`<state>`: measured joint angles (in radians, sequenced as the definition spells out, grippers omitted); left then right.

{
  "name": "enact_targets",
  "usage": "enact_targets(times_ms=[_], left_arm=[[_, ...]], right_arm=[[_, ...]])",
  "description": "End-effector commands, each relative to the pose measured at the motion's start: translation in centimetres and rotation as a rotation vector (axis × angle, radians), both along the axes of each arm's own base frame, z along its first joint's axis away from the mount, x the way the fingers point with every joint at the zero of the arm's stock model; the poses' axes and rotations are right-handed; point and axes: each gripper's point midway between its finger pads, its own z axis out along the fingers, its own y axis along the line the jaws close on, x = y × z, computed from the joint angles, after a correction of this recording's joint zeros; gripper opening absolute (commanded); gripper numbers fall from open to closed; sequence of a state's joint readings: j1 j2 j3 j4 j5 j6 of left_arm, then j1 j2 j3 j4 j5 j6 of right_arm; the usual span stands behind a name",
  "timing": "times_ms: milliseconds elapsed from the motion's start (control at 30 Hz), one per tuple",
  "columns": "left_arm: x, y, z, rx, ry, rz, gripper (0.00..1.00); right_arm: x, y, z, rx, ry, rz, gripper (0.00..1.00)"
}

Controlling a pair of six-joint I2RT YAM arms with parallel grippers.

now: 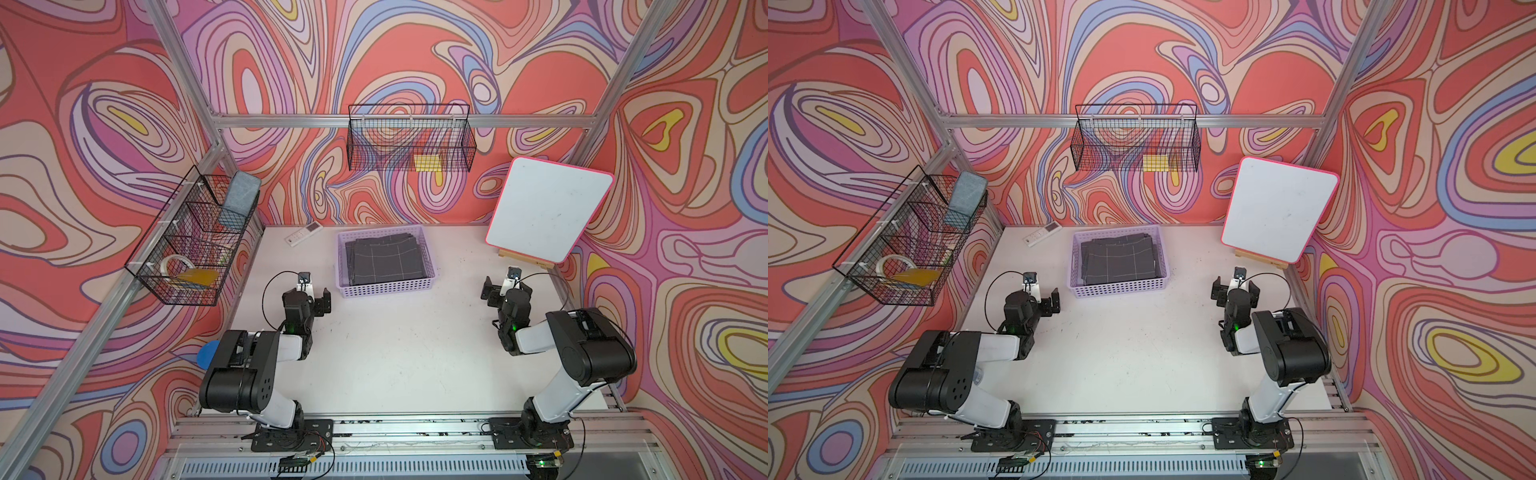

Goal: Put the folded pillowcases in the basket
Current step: Reset both arms

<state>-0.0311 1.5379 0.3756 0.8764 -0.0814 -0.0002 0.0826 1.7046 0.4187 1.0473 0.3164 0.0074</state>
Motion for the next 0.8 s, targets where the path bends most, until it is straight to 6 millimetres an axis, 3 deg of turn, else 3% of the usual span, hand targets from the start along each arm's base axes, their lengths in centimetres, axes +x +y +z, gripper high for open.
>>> enact_targets(times_ms=[0,767], left_arm=[[0.08,0.18,0.15,-0.009,-0.005,0.006,0.99],[0.08,0.20,0.16,-0.011,-0.006,0.007,0.99]], right_arm=[[0.46,-0.03,0.04,0.025,0.002,0.004,0.98],[0.63,-0.25,0.11,0.035,0.000,0.012,0.98]])
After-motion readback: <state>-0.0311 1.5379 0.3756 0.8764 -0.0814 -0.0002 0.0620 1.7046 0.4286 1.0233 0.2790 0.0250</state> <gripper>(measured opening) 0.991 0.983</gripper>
